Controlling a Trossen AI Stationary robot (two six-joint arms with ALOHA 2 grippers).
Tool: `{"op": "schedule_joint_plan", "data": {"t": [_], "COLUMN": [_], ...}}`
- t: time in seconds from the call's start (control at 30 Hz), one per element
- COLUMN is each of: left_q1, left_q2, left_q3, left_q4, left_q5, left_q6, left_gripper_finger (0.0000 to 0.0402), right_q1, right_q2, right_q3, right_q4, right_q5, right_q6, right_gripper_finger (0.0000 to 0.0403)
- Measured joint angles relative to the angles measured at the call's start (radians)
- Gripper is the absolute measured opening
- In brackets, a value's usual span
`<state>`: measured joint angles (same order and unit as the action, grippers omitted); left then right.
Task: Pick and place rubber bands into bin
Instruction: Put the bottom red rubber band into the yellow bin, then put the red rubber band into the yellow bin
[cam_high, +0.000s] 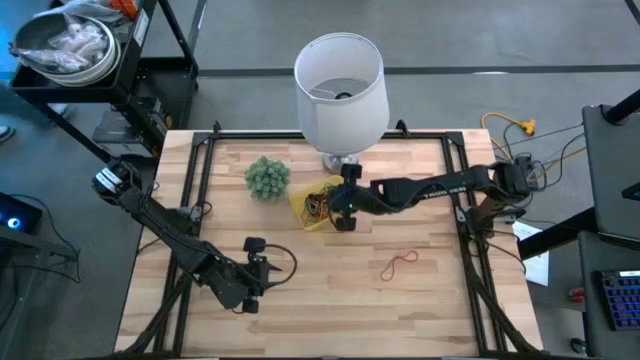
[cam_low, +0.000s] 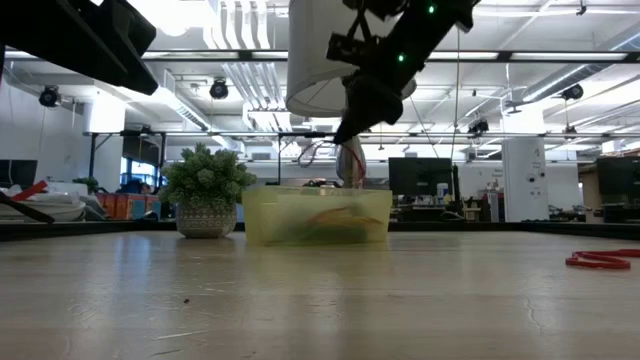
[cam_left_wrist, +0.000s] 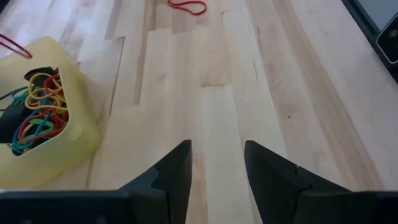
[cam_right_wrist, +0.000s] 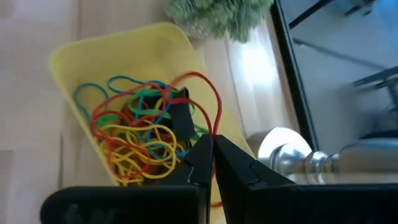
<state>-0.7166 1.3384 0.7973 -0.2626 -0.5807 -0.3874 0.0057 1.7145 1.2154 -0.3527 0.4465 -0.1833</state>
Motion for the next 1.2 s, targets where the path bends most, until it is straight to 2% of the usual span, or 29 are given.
{"op": "schedule_joint_plan", "data": {"t": [0.07, 0.2, 0.33, 0.6, 0.83, 1.03, 1.2], "left_q1": [0.000, 0.000, 0.000, 0.000, 0.001, 0.001, 0.001], "left_q2": [0.000, 0.000, 0.000, 0.000, 0.000, 0.000, 0.000], "left_q3": [-0.001, 0.002, 0.001, 0.002, -0.001, -0.002, -0.005], "left_q4": [0.000, 0.000, 0.001, 0.012, 0.017, 0.016, 0.019], "left_q5": [-0.002, -0.002, -0.001, -0.001, -0.003, -0.029, -0.057], "left_q6": [0.000, 0.000, -0.001, 0.000, 0.000, 0.009, 0.027], "left_gripper_finger": [0.0132, 0.0132, 0.0132, 0.0132, 0.0132, 0.0132, 0.0132], "right_q1": [-0.033, -0.090, -0.123, -0.117, -0.023, 0.112, 0.240], "right_q2": [0.000, 0.000, 0.000, -0.003, -0.056, -0.113, -0.131], "right_q3": [-0.008, -0.024, -0.036, -0.042, -0.040, -0.056, -0.120], "right_q4": [0.000, -0.001, 0.000, -0.011, -0.211, -0.413, -0.453], "right_q5": [-0.038, -0.177, -0.291, -0.298, -0.299, -0.299, -0.302], "right_q6": [0.019, 0.039, 0.057, 0.072, 0.066, 0.210, 0.320], "right_gripper_finger": [0.0008, 0.0012, 0.0040, 0.0125, 0.0150, 0.0142, 0.0132]}}
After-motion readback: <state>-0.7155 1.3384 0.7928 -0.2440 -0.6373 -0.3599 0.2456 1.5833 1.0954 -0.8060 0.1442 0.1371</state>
